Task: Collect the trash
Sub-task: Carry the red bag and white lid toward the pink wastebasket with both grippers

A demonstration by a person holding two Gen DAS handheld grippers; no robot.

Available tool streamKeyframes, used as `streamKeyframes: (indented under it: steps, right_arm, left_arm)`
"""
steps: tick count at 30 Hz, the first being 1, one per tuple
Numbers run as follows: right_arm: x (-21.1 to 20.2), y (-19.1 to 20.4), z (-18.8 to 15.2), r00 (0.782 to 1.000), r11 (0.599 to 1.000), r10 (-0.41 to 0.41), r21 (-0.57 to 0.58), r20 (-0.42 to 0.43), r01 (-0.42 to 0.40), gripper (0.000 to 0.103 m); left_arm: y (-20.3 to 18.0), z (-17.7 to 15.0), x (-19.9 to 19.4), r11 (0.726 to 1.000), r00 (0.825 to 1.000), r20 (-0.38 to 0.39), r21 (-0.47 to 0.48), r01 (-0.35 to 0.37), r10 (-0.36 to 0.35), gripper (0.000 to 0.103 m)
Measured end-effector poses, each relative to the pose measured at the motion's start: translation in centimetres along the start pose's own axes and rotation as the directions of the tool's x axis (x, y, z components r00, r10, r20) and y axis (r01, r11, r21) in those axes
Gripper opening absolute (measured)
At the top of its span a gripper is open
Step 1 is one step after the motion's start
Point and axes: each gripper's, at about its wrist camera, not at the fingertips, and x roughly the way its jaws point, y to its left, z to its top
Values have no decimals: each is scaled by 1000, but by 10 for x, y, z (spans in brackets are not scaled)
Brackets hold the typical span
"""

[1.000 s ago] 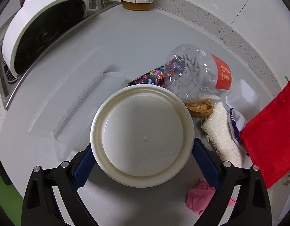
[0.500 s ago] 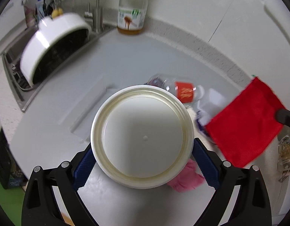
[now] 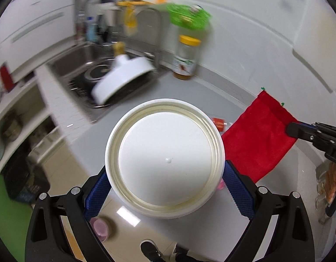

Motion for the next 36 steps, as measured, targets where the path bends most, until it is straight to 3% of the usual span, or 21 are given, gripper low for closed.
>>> streamKeyframes:
  steps: [5,11,17,21,25,29,36]
  right_arm:
    - [23,60,7,994,990,102,-92,-23,-104,5]
    - [68,145,9,977,960,197,-184,-86,-210,5]
    - [134,234,-7,955,930,241,-242,-170,-278,5]
    - [185,275,-25,943,918,240,-262,-231,-298,5]
    - [259,301,-55,926,908,225,-280,-304,-313,5]
    - [338,299,-97,912,909,195,-284,-361,-307,5]
    - [463,276,-180,895,910,149,-295,-421,-290,5]
  left_arm:
    - [46,-32,-46,992,996,24,-91,-85,87,92]
    - [124,-88,-97,954,978,24,-230,-194,205,92]
    - [194,-143,-121,908,962,-9,-329,-260,272,92]
    - [245,-181,-116,879,957,-42,-385,-281,288,92]
    - [296,-226,-73,849,955,-101,-438,-294,279,92]
    - [342,-275,-8,820,957,-137,-495,-288,254,92]
    - [407,-367,142,784,958,-195,-553,-283,209,92]
